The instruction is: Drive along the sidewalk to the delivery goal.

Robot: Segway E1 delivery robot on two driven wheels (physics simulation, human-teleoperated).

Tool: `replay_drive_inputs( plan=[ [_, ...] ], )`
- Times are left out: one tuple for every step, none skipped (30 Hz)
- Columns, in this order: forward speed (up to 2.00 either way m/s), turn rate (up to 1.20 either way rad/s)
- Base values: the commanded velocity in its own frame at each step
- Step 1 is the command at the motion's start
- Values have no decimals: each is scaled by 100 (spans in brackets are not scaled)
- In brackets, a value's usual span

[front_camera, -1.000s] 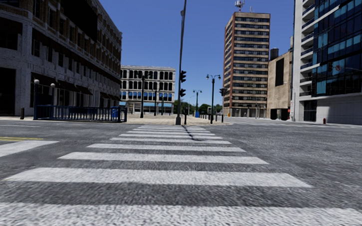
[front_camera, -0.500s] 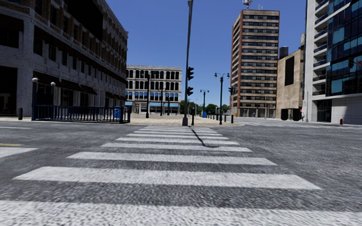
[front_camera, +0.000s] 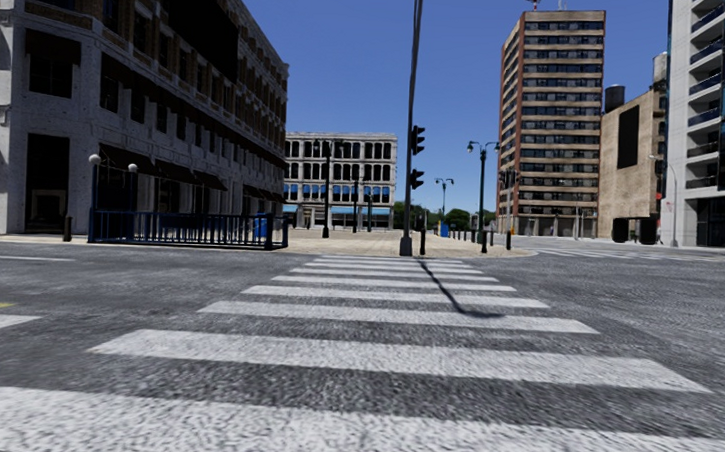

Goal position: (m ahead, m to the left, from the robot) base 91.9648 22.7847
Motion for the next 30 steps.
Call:
replay_drive_inputs(
  plan=[
    [200, 23],
    [200, 3],
    [200, 0],
    [200, 0],
    [200, 0],
    [200, 0],
    [200, 0],
    [200, 0],
    [200, 0],
    [200, 0],
    [200, 0],
    [200, 0],
    [200, 0],
    [200, 0],
    [200, 0],
    [199, 0],
    [199, 11],
    [199, 22],
    [199, 22],
    [199, 28],
    [199, 32],
    [199, 32],
    [199, 32],
    [199, 27],
    [199, 7],
    [199, 7],
    [199, 0],
    [199, 0],
    [199, 0],
    [199, 0]
  ],
)
